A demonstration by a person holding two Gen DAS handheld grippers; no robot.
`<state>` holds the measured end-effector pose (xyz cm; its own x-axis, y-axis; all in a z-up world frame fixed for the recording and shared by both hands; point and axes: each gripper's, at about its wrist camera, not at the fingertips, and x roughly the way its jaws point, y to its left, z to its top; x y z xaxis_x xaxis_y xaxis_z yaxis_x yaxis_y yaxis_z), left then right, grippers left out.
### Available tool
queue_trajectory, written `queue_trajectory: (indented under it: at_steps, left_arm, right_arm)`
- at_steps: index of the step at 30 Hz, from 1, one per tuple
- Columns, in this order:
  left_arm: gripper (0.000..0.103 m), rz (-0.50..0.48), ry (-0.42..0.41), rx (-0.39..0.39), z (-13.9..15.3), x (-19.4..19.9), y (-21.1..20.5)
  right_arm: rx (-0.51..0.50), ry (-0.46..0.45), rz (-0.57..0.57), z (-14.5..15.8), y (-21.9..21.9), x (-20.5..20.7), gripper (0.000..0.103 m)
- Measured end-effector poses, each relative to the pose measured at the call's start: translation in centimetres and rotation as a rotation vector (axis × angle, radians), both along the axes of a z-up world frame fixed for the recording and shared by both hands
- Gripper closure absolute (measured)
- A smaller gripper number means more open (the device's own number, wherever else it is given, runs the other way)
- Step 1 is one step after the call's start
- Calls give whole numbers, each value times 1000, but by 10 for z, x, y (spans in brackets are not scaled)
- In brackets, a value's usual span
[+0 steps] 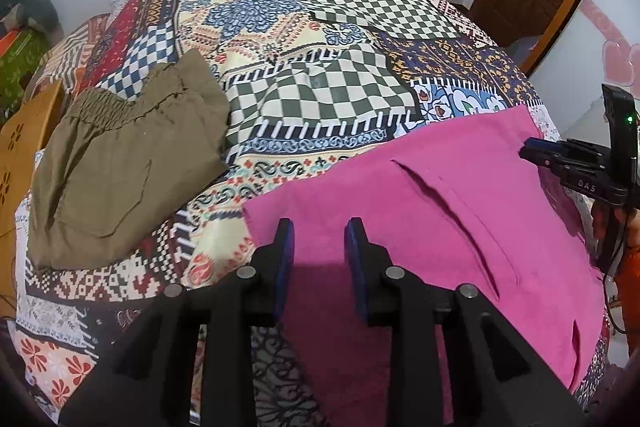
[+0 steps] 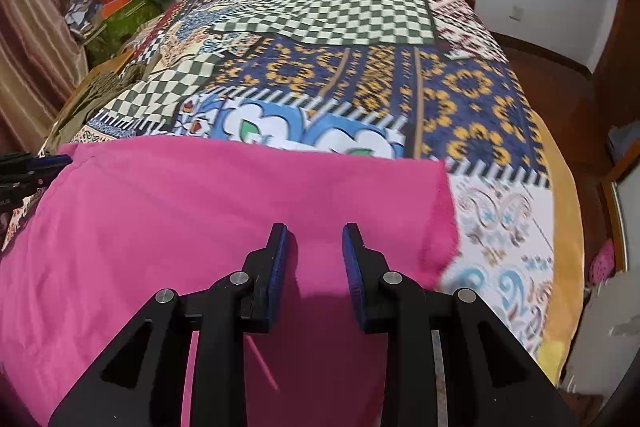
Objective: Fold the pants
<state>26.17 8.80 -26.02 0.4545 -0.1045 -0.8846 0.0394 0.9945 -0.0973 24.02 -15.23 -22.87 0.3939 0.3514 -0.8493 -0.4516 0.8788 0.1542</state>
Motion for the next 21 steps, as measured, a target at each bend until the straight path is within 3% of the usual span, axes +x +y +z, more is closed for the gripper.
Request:
queue_trajectory:
  at_steps: [6, 14, 18, 21]
  left_arm:
    - [76, 70, -40, -23, 22, -16, 13]
    - [75, 120, -100, -37, 60, -52, 18]
    - [59, 133, -140, -48, 78, -78, 11]
    - [54, 124, -160, -45, 86, -96, 2]
  right_arm:
    - [-24, 3, -52, 10, -13, -7, 74]
    - [-17, -70, -39, 51, -14, -36, 73]
    - [5, -125, -14, 79, -9, -57, 73]
    - [25, -168, 4, 97, -4, -74, 68]
